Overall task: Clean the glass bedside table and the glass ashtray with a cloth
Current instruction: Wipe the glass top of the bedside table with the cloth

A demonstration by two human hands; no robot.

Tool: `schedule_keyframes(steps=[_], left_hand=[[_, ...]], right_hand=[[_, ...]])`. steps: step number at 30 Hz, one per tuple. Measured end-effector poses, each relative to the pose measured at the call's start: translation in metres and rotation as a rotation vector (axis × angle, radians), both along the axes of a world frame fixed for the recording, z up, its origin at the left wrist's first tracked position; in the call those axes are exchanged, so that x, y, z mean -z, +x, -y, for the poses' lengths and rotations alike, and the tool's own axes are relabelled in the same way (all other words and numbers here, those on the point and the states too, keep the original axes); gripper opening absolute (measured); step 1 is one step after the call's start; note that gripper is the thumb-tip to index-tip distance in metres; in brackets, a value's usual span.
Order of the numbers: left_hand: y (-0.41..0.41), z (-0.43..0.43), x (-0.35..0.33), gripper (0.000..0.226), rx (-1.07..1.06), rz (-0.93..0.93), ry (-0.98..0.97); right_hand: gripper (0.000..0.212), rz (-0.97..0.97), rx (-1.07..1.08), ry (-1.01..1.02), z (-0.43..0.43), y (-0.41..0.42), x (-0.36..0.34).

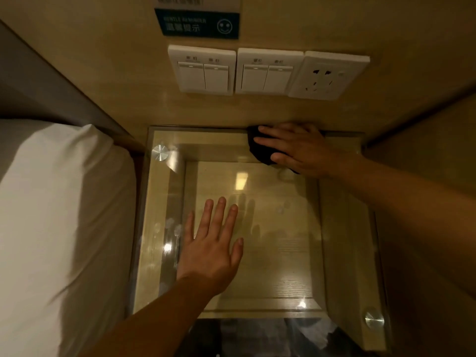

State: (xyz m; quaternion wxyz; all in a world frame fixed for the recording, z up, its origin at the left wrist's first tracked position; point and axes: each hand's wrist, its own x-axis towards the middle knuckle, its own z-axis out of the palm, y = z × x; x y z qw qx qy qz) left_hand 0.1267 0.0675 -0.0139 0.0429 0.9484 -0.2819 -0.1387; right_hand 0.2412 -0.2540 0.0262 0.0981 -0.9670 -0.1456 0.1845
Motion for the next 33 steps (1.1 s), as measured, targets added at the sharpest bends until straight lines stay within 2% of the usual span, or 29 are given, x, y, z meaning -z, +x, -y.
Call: schedule_keyframes(steps=[12,22,33], left_hand=[[-0.001,-0.001,0.007,0.070,0.005,0.020,0.013],[-0.001,-0.001,0.006,0.069,-0.004,0.015,-0.018],[-0.002,-0.002,0.003,0.068,0.002,0.050,-0.066]], right_hand=[[0.054,0.131,-0.039,0.056,-0.015,-0.028,0.023],[0.053,0.143,-0.109,0.127,-0.048,-0.113,0.022],[0.056,0.116,-0.094,0.169,-0.065,-0.207,0.029]])
